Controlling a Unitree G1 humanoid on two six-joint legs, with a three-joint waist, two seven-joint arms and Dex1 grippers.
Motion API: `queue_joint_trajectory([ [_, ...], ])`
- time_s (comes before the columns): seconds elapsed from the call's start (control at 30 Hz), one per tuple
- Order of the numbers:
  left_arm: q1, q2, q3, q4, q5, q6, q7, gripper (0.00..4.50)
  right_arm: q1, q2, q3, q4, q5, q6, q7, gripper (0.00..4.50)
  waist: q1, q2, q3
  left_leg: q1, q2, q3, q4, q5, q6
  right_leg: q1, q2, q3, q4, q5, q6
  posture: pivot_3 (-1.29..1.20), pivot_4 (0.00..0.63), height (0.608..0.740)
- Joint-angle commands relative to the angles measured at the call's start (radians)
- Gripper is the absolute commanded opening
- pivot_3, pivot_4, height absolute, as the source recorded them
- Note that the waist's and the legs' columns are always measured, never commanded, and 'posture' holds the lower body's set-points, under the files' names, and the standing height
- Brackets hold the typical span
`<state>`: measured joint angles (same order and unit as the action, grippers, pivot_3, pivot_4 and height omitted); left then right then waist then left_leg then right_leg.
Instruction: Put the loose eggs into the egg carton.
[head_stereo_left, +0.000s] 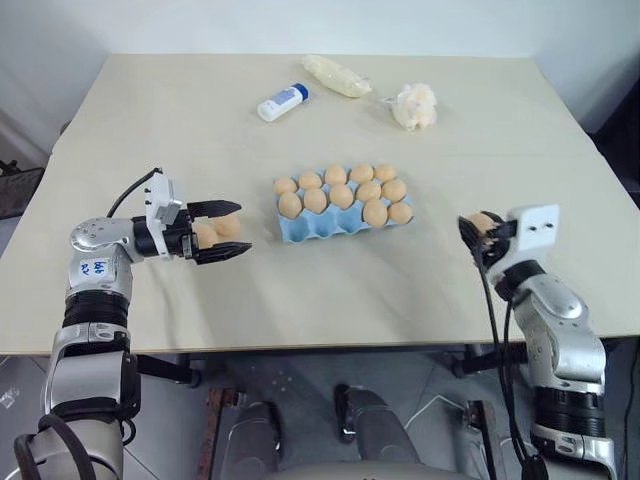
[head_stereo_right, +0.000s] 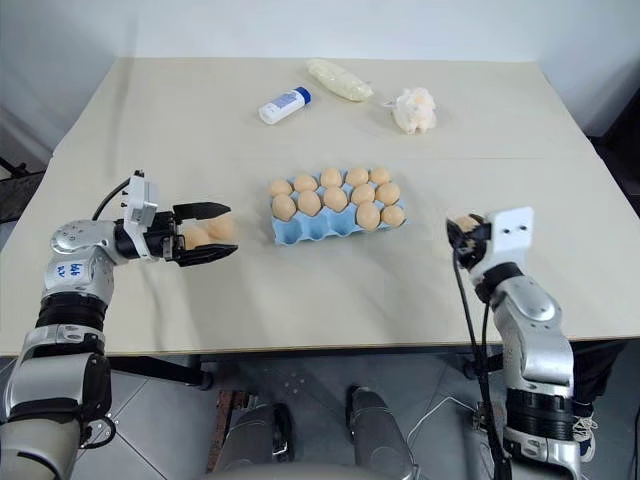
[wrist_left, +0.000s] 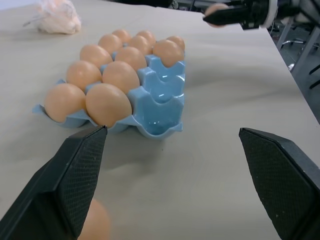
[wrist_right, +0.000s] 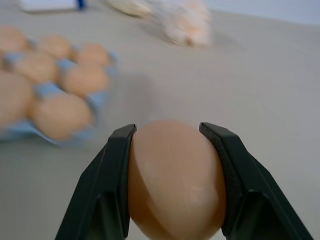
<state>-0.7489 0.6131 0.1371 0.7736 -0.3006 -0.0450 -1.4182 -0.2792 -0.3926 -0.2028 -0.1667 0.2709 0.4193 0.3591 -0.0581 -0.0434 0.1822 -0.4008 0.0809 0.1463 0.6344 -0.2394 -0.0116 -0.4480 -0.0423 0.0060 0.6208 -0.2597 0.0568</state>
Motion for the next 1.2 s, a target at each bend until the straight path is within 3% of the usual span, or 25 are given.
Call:
queue_joint_trajectory([
  [0.03, -0.021, 0.019, 0.003, 0.006, 0.002, -0.015, 0.001, 4.5, -0.084, 0.004, 0.091, -0.042, -0.006, 0.046, 0.023, 1.69, 0.0, 0.0, 0.0, 0.0, 0.0, 0.0, 0.0, 0.0, 0.0, 0.0, 0.0, 0.0, 0.0, 0.0, 0.0, 0.0, 0.15, 0.74],
  [0.3, -0.015, 0.021, 0.011, 0.0, -0.003, -0.026, 0.006, 4.5, -0.274, 0.109, 0.238, 0.111, -0.055, -0.017, 0.04, 1.69, 0.003, 0.0, 0.0, -0.005, 0.0, 0.001, 0.0, 0.0, 0.0, -0.005, 0.002, 0.0, 0.0, 0.0, 0.0, 0.0, 0.15, 0.74],
  [0.7, 0.057, 0.05, 0.035, -0.087, -0.027, -0.002, 0.032, 4.5, -0.353, 0.199, 0.317, 0.329, -0.107, -0.127, 0.097, 1.69, 0.001, 0.0, 0.0, -0.005, 0.0, 0.002, 0.0, 0.0, -0.001, -0.007, 0.002, 0.0, 0.003, 0.0, 0.0, 0.0, 0.15, 0.74],
  [0.97, 0.073, 0.052, 0.043, -0.111, -0.035, 0.005, 0.043, 4.5, -0.348, 0.206, 0.325, 0.301, -0.098, -0.118, 0.151, 4.47, 0.001, 0.0, 0.0, -0.005, 0.0, 0.002, 0.0, 0.0, -0.001, -0.008, 0.002, 0.001, 0.004, 0.0, 0.0, 0.0, 0.15, 0.74],
  [1.2, 0.077, 0.053, 0.053, -0.128, -0.037, 0.004, 0.075, 4.5, -0.342, 0.174, 0.308, 0.231, -0.08, -0.083, 0.198, 4.47, 0.001, 0.0, 0.0, -0.006, 0.0, 0.003, 0.0, 0.001, -0.002, -0.01, 0.001, 0.001, 0.006, 0.0, -0.001, 0.0, 0.15, 0.74],
])
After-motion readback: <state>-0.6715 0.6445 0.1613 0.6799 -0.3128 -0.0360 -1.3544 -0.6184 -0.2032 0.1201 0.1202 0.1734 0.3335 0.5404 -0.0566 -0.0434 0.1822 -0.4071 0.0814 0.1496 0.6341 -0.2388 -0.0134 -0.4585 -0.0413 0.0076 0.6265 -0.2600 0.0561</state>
